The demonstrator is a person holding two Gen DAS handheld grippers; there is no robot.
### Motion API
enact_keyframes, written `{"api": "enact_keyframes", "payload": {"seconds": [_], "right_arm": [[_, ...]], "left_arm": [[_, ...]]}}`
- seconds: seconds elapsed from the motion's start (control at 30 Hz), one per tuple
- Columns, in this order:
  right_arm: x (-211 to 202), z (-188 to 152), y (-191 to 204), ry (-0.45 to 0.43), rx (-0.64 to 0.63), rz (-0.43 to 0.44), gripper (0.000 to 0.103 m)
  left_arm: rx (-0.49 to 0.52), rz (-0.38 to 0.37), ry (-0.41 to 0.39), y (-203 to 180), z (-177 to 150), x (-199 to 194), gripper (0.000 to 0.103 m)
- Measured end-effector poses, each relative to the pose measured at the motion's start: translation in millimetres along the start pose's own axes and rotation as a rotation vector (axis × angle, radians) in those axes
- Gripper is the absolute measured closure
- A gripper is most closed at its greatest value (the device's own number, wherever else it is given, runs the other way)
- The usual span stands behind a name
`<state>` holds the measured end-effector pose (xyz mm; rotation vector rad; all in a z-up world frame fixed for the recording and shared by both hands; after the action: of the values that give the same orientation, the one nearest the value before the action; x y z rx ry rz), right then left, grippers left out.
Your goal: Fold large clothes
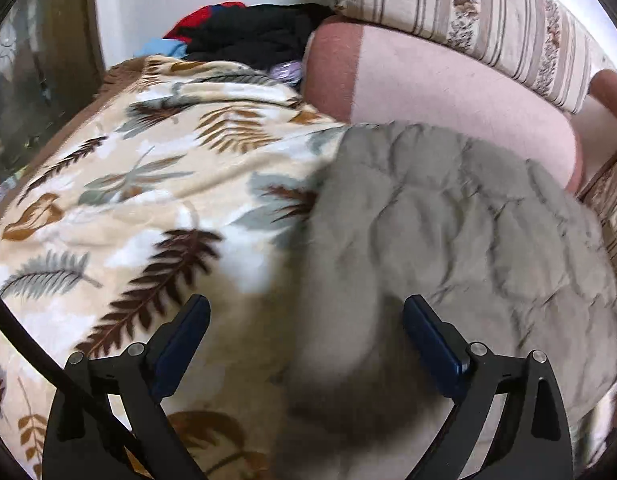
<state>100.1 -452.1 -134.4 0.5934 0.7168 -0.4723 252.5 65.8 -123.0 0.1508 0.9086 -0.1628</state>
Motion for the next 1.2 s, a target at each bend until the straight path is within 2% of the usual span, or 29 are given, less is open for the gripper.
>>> {"api": "enact_keyframes", "payload": {"seconds": [0.13,0.23,0.37,0.57,0.7,0.87,1.03,1.2], "right_arm": [[14,-17,-17,0.07,0.044,0.002,0.01],[13,-15,-21,0.092,0.104,0.009,0.009],[-18,-13,-3,0.013,-0.008,-0.033,0.009],[-69,-36,19,-0.056,-0.109,-0.018,0.009],[-83,-60,34,-0.032,-0.153,0.013,0.009],[-97,-94,51,0.002,-0.206,0.038,0.009],[-114,-119,58,0.021,-0.229,0.058,0.009],[-132,-138,59,0.026,-0.247,0.056,0.009]], "left_arm": [[-0.051,-0.019,0.038,9,-9,12,0.005],[-0.024,0.025,0.01,5,-4,-7,0.005],[0.03,0.077,-0.043,-2,-5,-40,0.005],[-0.018,0.098,-0.12,-3,-23,-92,0.005],[-0.05,0.159,-0.182,-2,-35,-122,0.005],[-0.007,0.274,-0.277,-7,-41,-164,0.005],[0.04,0.326,-0.36,-18,-48,-202,0.004],[0.03,0.237,-0.363,-31,-62,-216,0.001]]}}
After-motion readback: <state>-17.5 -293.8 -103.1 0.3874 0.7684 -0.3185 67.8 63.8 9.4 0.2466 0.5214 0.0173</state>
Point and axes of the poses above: each gripper's, at about its wrist camera, not at the fingertips, and x roughly the way its jaws point, y to its left, z to its top, the point moved 5 cm from there along x, roughly the way its jaws point, and after that the axes turned 12 degrees about x, right-handed, at the moved point
